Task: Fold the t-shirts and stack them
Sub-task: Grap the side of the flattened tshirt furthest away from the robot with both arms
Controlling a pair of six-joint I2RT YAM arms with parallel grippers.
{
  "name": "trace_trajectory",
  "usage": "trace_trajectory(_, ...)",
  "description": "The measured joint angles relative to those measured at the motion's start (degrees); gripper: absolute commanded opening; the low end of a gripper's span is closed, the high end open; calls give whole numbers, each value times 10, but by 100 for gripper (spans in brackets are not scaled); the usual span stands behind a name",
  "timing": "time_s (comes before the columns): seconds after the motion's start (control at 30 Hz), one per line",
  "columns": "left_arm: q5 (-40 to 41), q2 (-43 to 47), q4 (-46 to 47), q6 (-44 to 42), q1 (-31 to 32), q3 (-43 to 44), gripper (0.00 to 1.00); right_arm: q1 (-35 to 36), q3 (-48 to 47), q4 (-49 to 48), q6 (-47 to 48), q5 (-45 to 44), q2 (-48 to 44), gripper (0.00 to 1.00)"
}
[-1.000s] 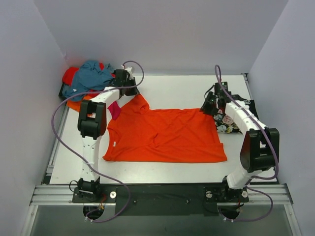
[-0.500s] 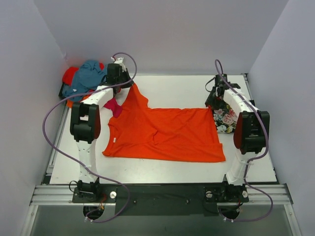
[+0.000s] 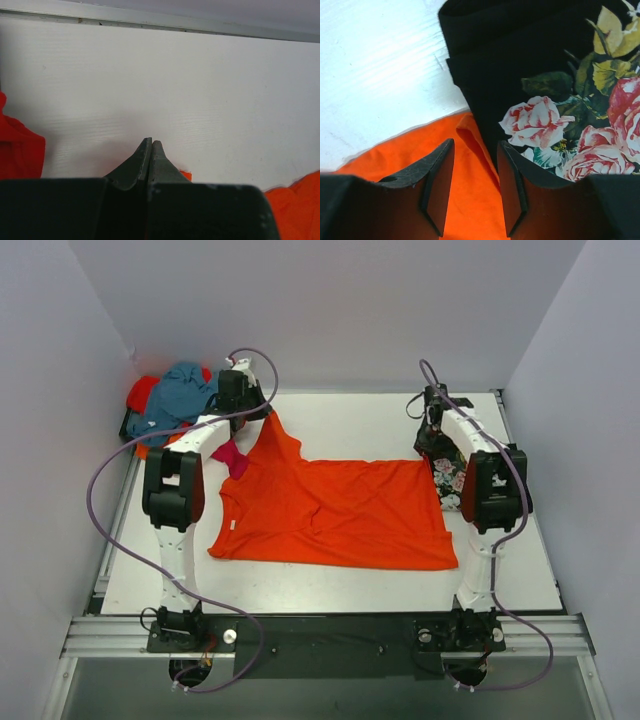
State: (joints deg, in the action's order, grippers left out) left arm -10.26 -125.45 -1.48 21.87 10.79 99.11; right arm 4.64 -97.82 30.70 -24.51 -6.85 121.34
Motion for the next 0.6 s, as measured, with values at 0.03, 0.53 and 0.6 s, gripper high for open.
trace_trajectory(0.03,0,0,0,0,0,0,0,4,-8,5,3,-6,5,36)
trace_trajectory(0.53,-5,0,0,0,0,0,0,48,-67,53,35,-87,65,27)
trace_trajectory(0.6,-7,0,0,0,0,0,0,51,-74,62,38,-105,68,21)
